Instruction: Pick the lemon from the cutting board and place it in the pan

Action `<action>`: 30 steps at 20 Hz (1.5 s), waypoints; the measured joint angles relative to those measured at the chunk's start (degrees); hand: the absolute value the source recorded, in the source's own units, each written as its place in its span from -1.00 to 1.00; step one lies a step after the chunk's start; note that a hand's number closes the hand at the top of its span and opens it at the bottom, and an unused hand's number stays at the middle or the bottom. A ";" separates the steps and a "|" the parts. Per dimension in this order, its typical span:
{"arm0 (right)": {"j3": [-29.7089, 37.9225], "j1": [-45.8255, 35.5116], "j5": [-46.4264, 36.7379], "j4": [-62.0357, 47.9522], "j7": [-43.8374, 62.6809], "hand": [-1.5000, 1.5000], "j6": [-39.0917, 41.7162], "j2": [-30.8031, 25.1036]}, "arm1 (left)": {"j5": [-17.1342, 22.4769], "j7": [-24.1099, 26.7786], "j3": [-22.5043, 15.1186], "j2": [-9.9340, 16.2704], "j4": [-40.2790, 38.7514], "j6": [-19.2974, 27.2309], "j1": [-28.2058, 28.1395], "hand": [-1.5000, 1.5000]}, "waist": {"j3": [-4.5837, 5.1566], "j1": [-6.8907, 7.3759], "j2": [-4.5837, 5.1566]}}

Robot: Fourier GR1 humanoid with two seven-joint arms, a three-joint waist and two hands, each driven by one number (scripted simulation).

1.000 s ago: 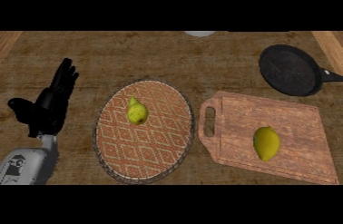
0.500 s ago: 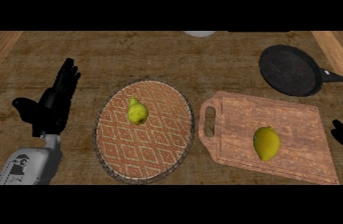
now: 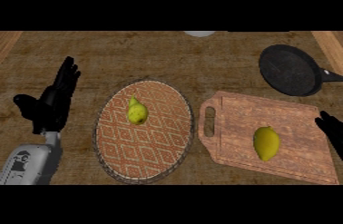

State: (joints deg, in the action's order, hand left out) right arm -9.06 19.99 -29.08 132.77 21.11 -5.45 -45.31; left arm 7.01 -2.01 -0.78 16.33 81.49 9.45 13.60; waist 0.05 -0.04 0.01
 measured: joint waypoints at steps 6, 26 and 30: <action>-2.20 -5.83 -3.97 -5.53 -0.32 -1.00 5.39 3.10 | -1.33 0.02 0.41 -1.22 -0.76 -0.09 0.78 0.00 | -0.05 0.07 0.03; -8.71 -13.89 -23.44 -16.37 4.34 -1.00 17.92 14.26 | -3.45 -0.75 2.96 -2.97 0.79 -2.45 -0.21 0.00 | -0.03 0.06 0.00; -7.79 -14.07 -25.22 -17.28 4.04 -1.00 20.60 15.84 | -3.58 -1.71 4.03 -2.65 1.48 -3.40 -0.25 0.00 | -0.05 -0.01 -0.01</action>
State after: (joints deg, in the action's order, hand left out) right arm -16.85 5.92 -54.30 115.49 25.15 15.15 -29.47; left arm 3.43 -3.72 3.25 13.68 82.97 6.05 13.35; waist 0.00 -0.05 -0.01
